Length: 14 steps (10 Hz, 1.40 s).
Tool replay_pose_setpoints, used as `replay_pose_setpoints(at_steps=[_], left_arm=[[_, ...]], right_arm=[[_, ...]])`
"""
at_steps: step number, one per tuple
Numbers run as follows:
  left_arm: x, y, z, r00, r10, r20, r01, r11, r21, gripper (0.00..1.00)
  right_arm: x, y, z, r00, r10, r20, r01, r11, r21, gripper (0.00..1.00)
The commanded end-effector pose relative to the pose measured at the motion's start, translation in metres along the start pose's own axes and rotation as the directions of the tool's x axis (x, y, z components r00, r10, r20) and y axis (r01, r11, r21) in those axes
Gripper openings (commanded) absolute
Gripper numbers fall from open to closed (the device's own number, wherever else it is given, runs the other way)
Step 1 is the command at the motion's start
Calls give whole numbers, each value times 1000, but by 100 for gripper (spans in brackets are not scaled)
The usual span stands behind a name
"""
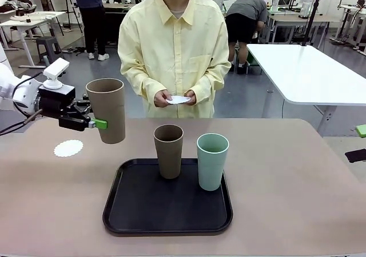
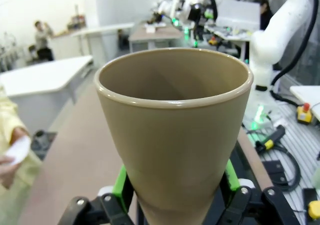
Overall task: Place coasters on the table and set cups on them.
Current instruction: Pick up one Reusable plastic cup and place it on a coaster set by the human.
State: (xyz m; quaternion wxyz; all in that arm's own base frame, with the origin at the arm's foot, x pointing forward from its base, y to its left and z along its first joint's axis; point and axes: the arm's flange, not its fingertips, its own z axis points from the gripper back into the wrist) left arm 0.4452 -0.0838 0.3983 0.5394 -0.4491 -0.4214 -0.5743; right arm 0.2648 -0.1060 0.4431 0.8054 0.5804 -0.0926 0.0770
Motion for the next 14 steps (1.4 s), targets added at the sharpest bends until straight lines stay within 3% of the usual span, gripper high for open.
replay_pose_setpoints(at_steps=[1, 4, 8, 14], left_arm=[[-18, 19, 40, 998, -56, -35, 57, 997, 43, 84], [-39, 45, 125, 997, -30, -70, 41, 987, 155, 84], [-57, 56, 210, 1000, -7, 16, 3, 962, 272, 84], [-66, 53, 226, 1000, 8, -9, -5, 956, 293, 84]], right_arm=[[1, -1, 0, 1000, 10, 1, -10, 1000, 15, 100], [1, -1, 0, 1000, 10, 1, -10, 1000, 15, 100], [1, -1, 0, 1000, 10, 1, -10, 1000, 15, 100], [1, -1, 0, 1000, 10, 1, -10, 1000, 15, 100]])
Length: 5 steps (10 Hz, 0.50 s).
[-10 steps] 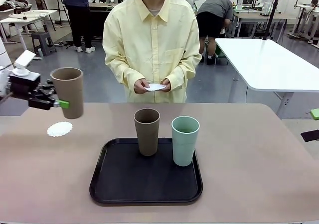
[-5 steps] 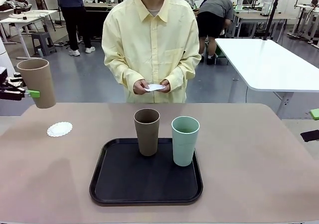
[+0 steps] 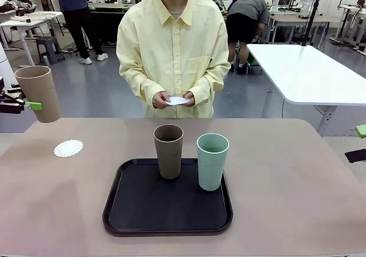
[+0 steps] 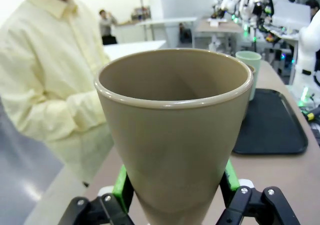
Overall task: Place coasters on the table and set cups on them.
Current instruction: Pick up one Reusable plastic cup and place it on a coaster set by the human.
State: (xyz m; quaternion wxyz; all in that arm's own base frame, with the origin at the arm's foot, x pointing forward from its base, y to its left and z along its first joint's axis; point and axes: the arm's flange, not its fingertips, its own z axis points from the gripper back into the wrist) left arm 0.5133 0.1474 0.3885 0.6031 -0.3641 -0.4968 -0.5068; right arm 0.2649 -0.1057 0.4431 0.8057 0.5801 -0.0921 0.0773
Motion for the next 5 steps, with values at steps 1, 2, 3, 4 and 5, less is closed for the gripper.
replay_pose_setpoints(at_steps=[1, 2, 3, 4, 5], left_arm=[[0, 0, 1, 1000, 0, 0, 0, 1000, 4, 84], [0, 0, 1, 1000, 0, 0, 0, 1000, 4, 84], [0, 0, 1, 1000, 0, 0, 0, 1000, 4, 84], [0, 0, 0, 1000, 1, 0, -1, 1000, 0, 84], [-10, 11, -4, 999, 32, 21, -32, 999, -23, 84]], right_arm=[[1, -1, 0, 1000, 10, 2, -10, 1000, 16, 100], [1, -1, 0, 1000, 10, 2, -10, 1000, 16, 100], [1, -1, 0, 1000, 10, 2, -10, 1000, 16, 100], [1, -1, 0, 1000, 10, 2, -10, 1000, 16, 100], [1, -1, 0, 1000, 10, 2, -10, 1000, 16, 100]])
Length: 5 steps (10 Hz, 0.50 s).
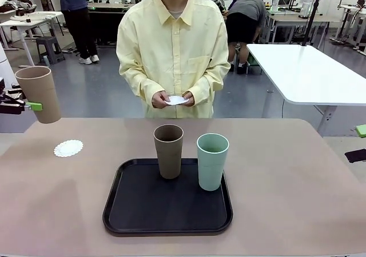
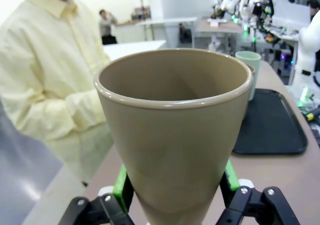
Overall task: Place coasters on the table and set cups on them.
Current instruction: Pick up one Reusable plastic cup and place it on a coaster set by the human.
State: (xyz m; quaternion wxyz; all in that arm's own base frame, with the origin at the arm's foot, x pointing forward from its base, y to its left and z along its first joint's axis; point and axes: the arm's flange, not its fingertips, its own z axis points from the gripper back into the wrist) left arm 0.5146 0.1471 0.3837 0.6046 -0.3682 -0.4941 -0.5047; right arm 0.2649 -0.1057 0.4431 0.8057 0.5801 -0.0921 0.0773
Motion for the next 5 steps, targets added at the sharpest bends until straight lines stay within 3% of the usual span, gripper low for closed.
replay_pose_setpoints(at_steps=[1, 5], left_arm=[[-16, 20, -2, 998, 45, 34, -45, 999, -13, 84], [-58, 33, -1, 996, 59, 73, -56, 998, -34, 84]], right_arm=[[1, -1, 0, 1000, 10, 2, -10, 1000, 16, 100], [1, -1, 0, 1000, 10, 2, -10, 1000, 16, 100]])
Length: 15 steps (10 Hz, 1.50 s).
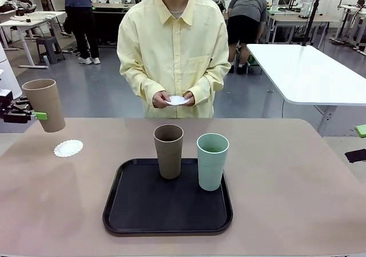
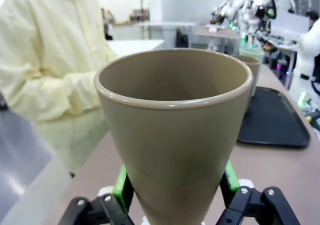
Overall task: Place coasters on the table and set cups on them.
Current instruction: Pick up one Reusable plastic cup and place it on a coaster set by the human.
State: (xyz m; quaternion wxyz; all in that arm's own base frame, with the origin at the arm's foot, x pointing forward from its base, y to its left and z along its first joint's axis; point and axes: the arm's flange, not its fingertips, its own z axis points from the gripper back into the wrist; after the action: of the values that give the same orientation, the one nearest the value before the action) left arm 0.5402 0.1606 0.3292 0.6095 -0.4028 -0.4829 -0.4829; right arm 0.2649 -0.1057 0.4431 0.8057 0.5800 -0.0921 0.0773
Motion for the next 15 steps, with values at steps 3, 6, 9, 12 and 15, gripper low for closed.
replay_pose_setpoints(at_steps=[3, 6, 9, 12, 15], left_arm=[[-23, 12, -1, 999, -25, 44, 27, 999, -45, 84], [-40, 11, -14, 1000, -14, 27, 17, 996, -90, 84], [-56, 13, -26, 1000, -29, 2, 29, 994, -105, 84], [-64, 14, -33, 999, -44, -14, 42, 992, -120, 84], [-73, 20, -39, 999, -46, -11, 44, 990, -136, 84]], right_arm=[[1, -1, 0, 1000, 10, 2, -11, 1000, 16, 100], [1, -1, 0, 1000, 10, 2, -11, 1000, 16, 100], [1, -1, 0, 1000, 10, 2, -11, 1000, 16, 100], [1, -1, 0, 1000, 10, 2, -11, 1000, 16, 100], [1, -1, 0, 1000, 10, 2, -11, 1000, 16, 100]])
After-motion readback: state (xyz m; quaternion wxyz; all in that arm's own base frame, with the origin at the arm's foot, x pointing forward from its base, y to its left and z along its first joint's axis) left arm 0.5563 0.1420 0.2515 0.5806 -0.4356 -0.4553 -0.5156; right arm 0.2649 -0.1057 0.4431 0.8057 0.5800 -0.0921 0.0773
